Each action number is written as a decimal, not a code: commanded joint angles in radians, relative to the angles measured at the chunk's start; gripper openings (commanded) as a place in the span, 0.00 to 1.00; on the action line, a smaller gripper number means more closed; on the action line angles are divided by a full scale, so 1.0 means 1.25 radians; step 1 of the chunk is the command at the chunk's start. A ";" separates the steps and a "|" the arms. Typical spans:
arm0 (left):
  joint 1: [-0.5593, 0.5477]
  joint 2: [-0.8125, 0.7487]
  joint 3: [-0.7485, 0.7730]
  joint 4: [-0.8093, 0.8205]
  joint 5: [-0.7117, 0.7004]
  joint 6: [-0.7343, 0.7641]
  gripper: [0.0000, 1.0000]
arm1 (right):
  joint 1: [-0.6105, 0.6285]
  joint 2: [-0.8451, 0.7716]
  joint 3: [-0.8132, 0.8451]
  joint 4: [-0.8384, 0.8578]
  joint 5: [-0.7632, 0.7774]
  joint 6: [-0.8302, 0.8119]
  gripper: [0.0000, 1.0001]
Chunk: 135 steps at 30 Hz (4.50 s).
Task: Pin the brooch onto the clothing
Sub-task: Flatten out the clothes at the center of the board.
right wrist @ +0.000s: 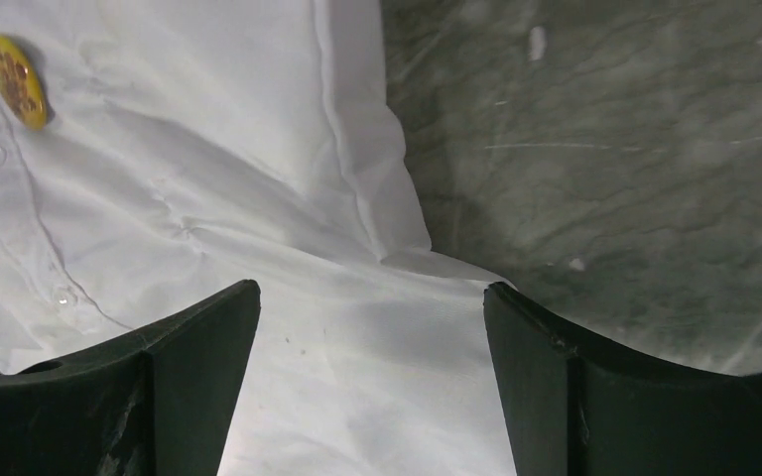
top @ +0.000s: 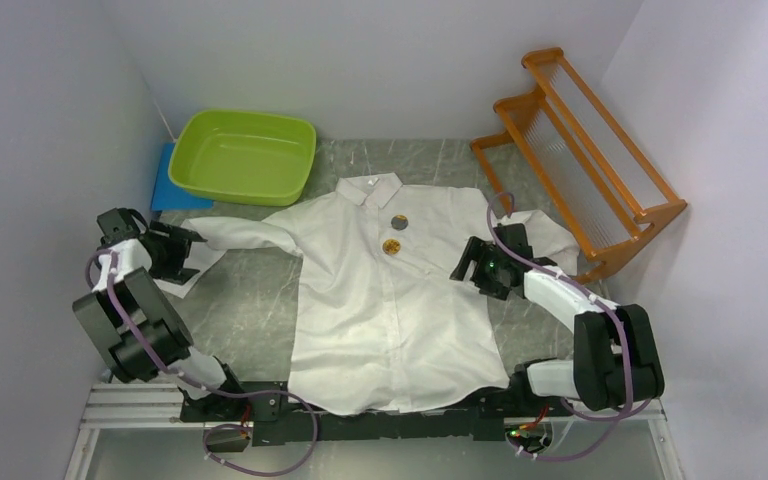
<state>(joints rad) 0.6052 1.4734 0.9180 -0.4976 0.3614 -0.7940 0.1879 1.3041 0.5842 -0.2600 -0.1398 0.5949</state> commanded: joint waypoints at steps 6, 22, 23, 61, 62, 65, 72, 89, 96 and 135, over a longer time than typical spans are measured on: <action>-0.003 0.208 0.108 0.245 0.052 -0.033 0.77 | -0.045 0.002 0.040 -0.007 -0.003 -0.057 0.87; -0.037 0.370 0.273 0.238 0.050 0.019 0.29 | -0.054 0.028 0.055 -0.011 -0.009 -0.075 0.87; -0.038 0.363 0.272 0.232 0.041 0.026 0.24 | -0.055 0.030 0.055 -0.010 -0.010 -0.075 0.87; -0.699 -0.056 0.092 -0.146 -0.165 0.116 0.44 | 0.018 -0.075 0.074 -0.071 -0.187 -0.153 0.90; -0.736 -0.062 0.091 -0.138 -0.176 0.116 0.45 | 0.034 -0.074 0.065 -0.065 -0.183 -0.147 0.90; -0.813 -0.052 0.128 -0.114 -0.233 0.127 0.52 | 0.057 -0.067 0.045 -0.037 -0.187 -0.125 0.90; -0.845 0.180 0.363 -0.148 -0.328 0.198 0.51 | 0.062 -0.057 0.062 -0.032 -0.159 -0.130 0.91; -0.854 0.713 0.879 -0.217 -0.371 0.313 0.65 | 0.058 0.179 0.298 0.014 -0.104 -0.203 0.97; -0.848 0.808 0.971 -0.244 -0.394 0.325 0.68 | 0.010 0.332 0.375 0.050 -0.116 -0.191 0.98; -0.858 0.252 0.619 0.057 -0.208 0.325 0.91 | -0.066 -0.028 0.258 0.027 -0.238 -0.193 1.00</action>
<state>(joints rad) -0.4484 2.1521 1.8484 -0.6079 0.0135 -0.3370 0.1070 1.3960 1.0164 -0.2497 -0.4236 0.3592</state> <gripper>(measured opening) 0.901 0.997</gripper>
